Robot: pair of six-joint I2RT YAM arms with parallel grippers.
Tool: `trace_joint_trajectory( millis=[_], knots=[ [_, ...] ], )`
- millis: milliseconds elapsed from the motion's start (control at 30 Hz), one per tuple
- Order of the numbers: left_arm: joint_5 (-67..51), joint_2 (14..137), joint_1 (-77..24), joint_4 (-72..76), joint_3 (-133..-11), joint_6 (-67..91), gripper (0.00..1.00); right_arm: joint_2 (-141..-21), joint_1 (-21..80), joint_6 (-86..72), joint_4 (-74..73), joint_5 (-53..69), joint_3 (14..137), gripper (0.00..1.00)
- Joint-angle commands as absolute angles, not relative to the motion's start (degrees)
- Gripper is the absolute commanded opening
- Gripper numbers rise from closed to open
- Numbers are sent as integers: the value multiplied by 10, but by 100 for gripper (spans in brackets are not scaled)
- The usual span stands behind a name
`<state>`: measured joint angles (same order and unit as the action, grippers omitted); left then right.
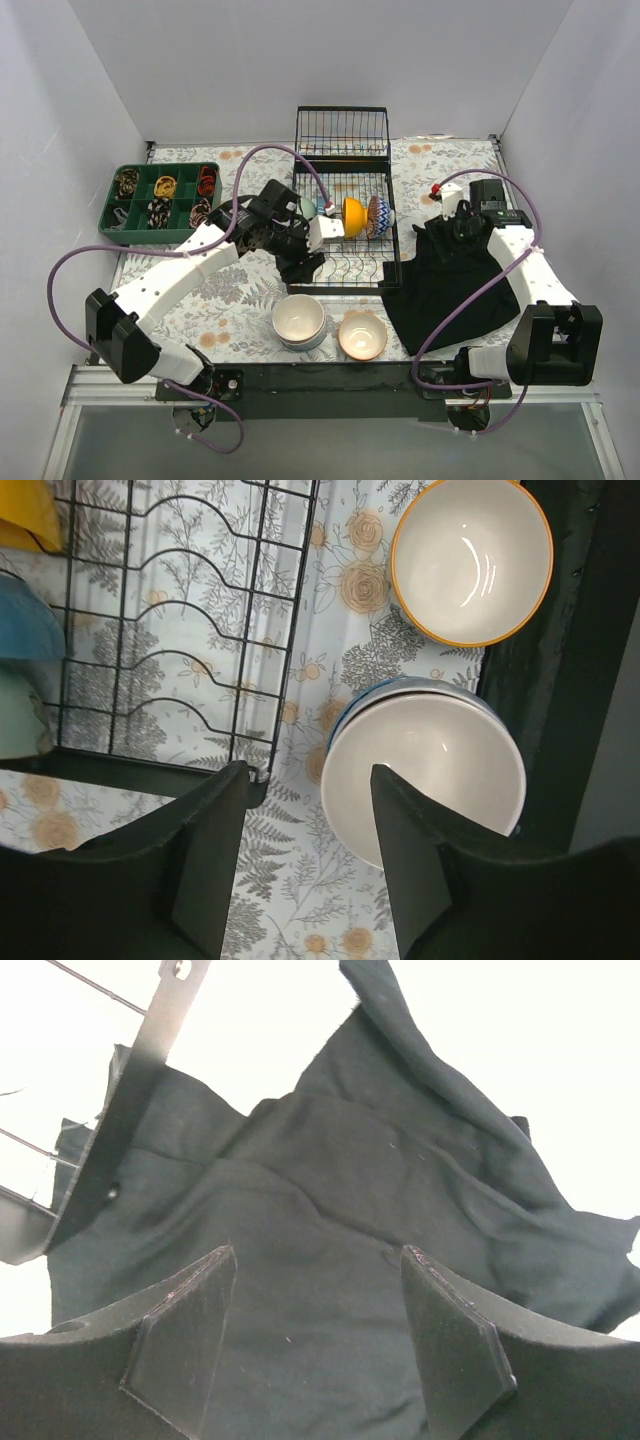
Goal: Load the bowls into the dish rack
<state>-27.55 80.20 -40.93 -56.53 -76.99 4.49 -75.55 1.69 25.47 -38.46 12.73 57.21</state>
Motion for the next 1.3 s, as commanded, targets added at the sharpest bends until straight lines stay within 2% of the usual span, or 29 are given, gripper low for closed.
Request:
trace_joint_trajectory(
  millis=[0,133,400,767,933,1067,1267],
  knots=[
    [-258,773,-430,-580,-772,133,52,-715,19,250,-410,89,611,76],
    [-308,741,-437,-602,-731,112,53,-693,19,251,-408,103,599,76],
    [-294,722,-459,-664,-644,-30,52,-647,19,241,-374,149,546,76],
    [-285,708,-476,-671,-621,-65,49,-612,19,215,-374,164,524,77],
    [-294,764,-486,-627,-725,-13,49,-610,19,224,-374,154,512,77],
    [-232,838,-566,-578,-823,33,49,-601,19,214,-368,150,495,77],
    [-147,890,-661,-495,-824,148,49,-578,17,202,-347,67,484,79]
  ],
)
